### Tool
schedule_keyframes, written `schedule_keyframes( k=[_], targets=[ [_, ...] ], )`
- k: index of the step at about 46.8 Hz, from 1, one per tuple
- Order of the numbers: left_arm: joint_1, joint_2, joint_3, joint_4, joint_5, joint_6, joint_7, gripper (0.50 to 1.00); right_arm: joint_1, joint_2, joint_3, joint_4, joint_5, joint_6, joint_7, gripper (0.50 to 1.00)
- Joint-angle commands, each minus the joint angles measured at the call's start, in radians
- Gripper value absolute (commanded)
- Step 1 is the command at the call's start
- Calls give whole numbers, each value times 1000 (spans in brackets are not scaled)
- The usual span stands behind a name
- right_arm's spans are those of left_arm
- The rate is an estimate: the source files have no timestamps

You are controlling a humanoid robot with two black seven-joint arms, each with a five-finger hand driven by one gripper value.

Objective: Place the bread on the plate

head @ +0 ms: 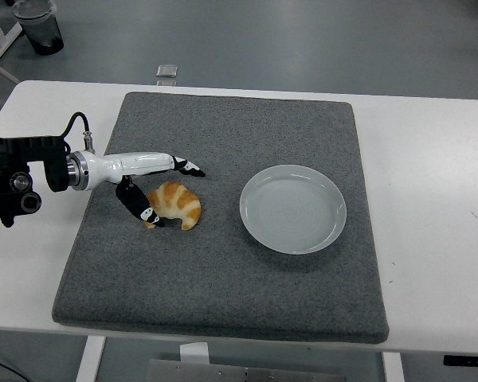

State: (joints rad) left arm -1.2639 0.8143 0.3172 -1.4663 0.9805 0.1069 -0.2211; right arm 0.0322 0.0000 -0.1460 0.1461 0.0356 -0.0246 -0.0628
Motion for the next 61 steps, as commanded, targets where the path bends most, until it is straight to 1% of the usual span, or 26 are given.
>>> schedule_keyframes(
  k=[1,6,14,19,23,25,27,29,31,33,37,38,41,44,46,52,61],
  targets=[
    [29,-20,-23,26,4,0,-7,975,0,0,-1,0,0,0,0,930],
    [46,-43,-24,46,6,14,-21,975,0,0,-1,0,1,0,0,932],
    [58,-58,-26,57,6,23,-27,973,0,0,0,0,1,0,0,930],
    [69,-64,-26,70,6,33,-32,943,0,0,0,0,1,-1,0,930],
    [72,-66,-24,86,6,39,-38,930,0,0,0,0,1,-1,0,930],
    [80,-69,-26,96,6,45,-43,904,0,0,0,0,1,-1,0,930],
    [84,-75,-26,106,6,48,-47,894,0,0,0,0,1,-1,0,930],
    [89,-78,-24,110,6,53,-52,864,0,0,0,0,1,-1,0,930],
    [90,-78,-24,113,6,56,-57,849,0,0,0,0,1,-1,0,932],
    [90,-78,-24,113,6,57,-63,808,0,0,0,0,1,-1,0,932],
    [98,-78,-26,113,6,60,-72,769,2,0,0,0,1,-1,0,932],
    [100,-80,-26,113,6,60,-73,744,0,0,2,0,1,-1,0,932],
    [103,-80,-26,113,6,60,-83,637,2,0,0,0,1,-1,0,932],
    [101,-80,-27,113,6,62,-90,568,0,0,2,0,1,-1,0,932],
    [100,-78,-27,113,6,62,-96,502,2,0,0,0,1,-1,0,930],
    [84,-78,-32,113,6,66,-109,500,2,0,0,0,1,-1,0,930],
    [83,-66,-84,123,4,63,-113,500,2,0,0,0,1,-1,0,932]
  ],
)
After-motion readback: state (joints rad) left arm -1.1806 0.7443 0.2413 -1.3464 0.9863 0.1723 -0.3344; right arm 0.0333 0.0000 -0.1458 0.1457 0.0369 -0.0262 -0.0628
